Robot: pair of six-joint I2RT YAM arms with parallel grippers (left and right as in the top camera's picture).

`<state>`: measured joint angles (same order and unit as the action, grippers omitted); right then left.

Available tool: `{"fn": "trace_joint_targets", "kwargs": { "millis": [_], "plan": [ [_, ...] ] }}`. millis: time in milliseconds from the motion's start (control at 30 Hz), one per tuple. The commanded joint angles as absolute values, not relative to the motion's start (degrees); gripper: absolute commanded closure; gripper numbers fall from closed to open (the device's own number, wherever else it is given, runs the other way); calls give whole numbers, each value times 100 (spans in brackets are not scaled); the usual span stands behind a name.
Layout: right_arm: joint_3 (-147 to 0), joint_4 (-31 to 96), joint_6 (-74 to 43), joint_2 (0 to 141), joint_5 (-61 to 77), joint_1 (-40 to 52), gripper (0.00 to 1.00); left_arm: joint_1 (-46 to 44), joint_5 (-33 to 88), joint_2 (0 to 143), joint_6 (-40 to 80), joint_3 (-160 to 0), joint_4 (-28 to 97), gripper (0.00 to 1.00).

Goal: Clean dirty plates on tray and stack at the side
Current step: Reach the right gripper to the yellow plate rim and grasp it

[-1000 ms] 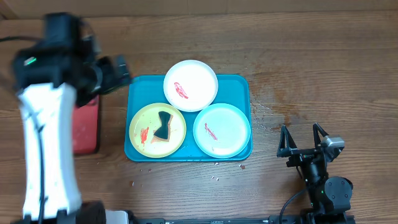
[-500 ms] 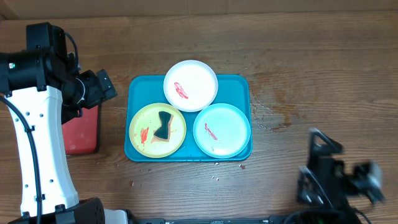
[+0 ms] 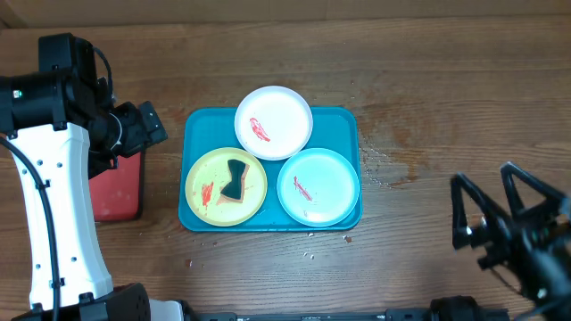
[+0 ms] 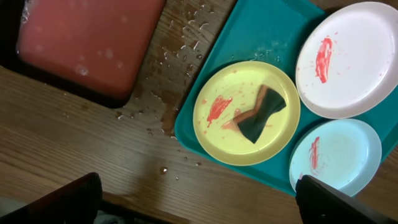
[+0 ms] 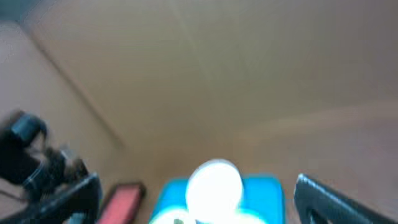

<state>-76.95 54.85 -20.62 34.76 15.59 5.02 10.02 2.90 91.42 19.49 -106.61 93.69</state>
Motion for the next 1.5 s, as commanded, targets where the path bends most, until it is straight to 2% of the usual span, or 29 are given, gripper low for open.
{"fn": "trace_joint_targets", "kwargs": {
  "millis": [0, 100, 133, 200, 233, 300, 533, 733, 767, 833, 867, 933, 967, 1200, 1333, 1467],
  "plan": [
    [-8768, 6136, -1636, 4657, 2418, 545, 0, 1007, 261, 9150, 1935, -10669, 9376, 0],
    [-9275, 6254, -1717, 5419, 3929, 548, 0, 1007, 279, 9150, 1935, -10669, 9365, 0],
    [-9275, 6066, -1756, 5601, 4270, 548, 13, 1007, 296, 9150, 1935, -10669, 9367, 0],
    [-9275, 5924, -1907, 5959, 4508, 574, 25, 1007, 305, 9150, 1935, -10669, 9384, 0],
    [-9275, 5953, -1959, 6147, 4458, 635, 25, 1007, 305, 9150, 1935, -10669, 9386, 0],
    [-9275, 6189, -1953, 6495, 4292, 862, 14, 1007, 305, 9150, 1935, -10669, 9384, 0],
    [-9268, 7275, -2794, 7878, 1712, 2460, 12, 1007, 303, 9150, 1935, -10669, 9378, 0],
    [-9262, 6600, -3371, 9017, 1498, 3374, 10, 1007, 303, 9150, 1933, -10669, 9378, 0],
    [-9262, 6453, -3376, 9251, 1457, 3516, 12, 1007, 303, 9150, 1933, -10669, 9380, 0],
    [-9262, 6296, -3548, 9631, 1341, 3717, 27, 1007, 303, 9150, 1935, -10669, 9378, 0],
    [-9262, 6250, -3634, 9780, 1302, 3787, 32, 1007, 303, 9150, 1935, -10669, 9378, 0],
    [-9260, 6121, -3789, 10092, 1280, 3907, 52, 1007, 303, 9150, 1935, -10667, 9378, 0],
    [-9260, 6051, -3903, 10239, 1288, 3957, 58, 1007, 305, 9150, 1935, -10665, 9378, 0],
    [-9260, 5489, -4204, 10940, 703, 4300, 58, 1004, 414, 9150, 1931, -10665, 9362, 0],
    [-9260, 5083, -3986, 11323, 307, 4558, 54, 1004, 434, 9150, 1931, -10665, 9362, 0],
    [-9260, 4882, -4012, 11631, -119, 4724, 54, 1004, 432, 9150, 1931, -10665, 9365, 0]
  ]
}}
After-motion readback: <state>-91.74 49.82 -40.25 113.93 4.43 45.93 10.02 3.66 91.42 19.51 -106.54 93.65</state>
